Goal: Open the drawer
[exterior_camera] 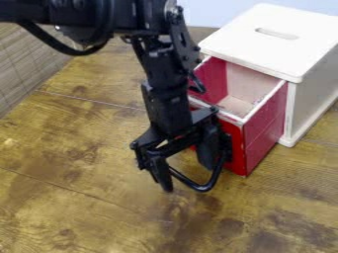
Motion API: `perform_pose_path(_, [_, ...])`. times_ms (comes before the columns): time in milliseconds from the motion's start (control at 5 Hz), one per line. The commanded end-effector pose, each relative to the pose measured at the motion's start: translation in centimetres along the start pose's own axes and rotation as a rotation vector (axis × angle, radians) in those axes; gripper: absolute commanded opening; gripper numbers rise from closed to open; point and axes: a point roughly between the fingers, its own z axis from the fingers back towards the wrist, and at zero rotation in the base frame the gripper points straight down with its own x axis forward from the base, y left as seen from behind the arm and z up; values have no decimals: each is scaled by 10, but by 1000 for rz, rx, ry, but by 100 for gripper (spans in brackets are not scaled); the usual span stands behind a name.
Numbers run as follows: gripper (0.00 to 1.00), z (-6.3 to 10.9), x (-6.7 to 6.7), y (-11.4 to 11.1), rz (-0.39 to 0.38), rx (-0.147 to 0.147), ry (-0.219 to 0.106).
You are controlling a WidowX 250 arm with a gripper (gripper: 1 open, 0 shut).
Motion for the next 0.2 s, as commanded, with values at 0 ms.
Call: perform_pose_path(0, [100,26,-13,-7,-44,-82,-47])
